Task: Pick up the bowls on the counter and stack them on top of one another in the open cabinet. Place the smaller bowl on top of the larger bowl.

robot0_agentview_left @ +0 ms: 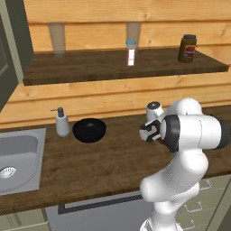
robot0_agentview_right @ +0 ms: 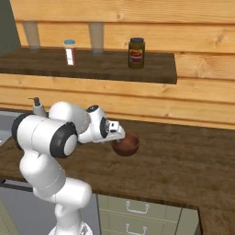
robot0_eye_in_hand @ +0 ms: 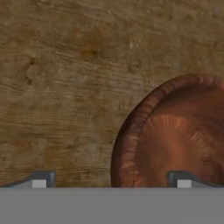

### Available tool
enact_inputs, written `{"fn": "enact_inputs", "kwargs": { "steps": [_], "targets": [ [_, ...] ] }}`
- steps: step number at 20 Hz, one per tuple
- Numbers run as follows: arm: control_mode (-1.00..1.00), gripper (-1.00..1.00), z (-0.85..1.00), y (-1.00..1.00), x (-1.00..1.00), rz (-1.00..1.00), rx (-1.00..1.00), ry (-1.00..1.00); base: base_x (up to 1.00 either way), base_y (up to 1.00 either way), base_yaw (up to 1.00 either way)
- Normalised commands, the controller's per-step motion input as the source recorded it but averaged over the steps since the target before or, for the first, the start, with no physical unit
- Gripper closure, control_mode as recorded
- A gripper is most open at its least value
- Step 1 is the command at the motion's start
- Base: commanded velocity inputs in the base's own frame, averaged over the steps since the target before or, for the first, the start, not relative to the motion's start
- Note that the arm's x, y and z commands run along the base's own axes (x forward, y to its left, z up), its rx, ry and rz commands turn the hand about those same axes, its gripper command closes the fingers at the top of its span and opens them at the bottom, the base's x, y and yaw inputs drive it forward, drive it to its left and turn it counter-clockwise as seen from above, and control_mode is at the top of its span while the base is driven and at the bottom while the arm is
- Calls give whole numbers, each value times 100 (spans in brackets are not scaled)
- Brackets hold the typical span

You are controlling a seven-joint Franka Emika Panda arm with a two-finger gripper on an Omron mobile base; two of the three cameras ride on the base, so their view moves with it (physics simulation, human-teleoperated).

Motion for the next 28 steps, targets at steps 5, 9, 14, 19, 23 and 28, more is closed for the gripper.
{"fn": "enact_inputs", "kwargs": {
  "steps": [5,9,14,19,23,28],
  "targets": [
    [-100,100,-28,-33,12,0,-3,0,0,0,0],
    [-100,100,-2,-6,1,0,0,0,0,0,0],
    [-100,100,0,0,-1,0,0,-3,0,0,0],
    [-100,100,31,14,-30,14,-1,-22,0,0,0],
    [-100,100,53,67,-57,41,-13,-22,0,0,0],
    [-100,100,83,73,-27,48,-15,-10,0,0,0]
  ]
}}
